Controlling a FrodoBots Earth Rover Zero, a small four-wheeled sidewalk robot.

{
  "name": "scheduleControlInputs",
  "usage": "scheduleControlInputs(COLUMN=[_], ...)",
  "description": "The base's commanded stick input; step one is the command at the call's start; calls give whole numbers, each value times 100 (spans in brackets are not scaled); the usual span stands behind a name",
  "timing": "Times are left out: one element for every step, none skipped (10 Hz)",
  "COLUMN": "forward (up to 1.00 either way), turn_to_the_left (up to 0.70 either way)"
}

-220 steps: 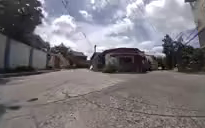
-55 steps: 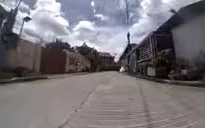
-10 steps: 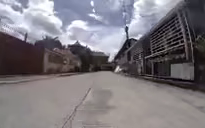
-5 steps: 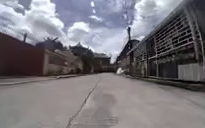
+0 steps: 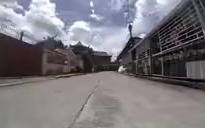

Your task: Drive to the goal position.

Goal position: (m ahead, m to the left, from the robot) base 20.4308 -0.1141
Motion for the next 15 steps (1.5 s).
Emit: scheduleControlInputs(forward=[70,70,70,70,70,70,70,70,70,70,70,70,70,70,70], turn_to_the_left=[-30,-20,-6,0,0,0,0,0,0,0,0,0,0,0,0])
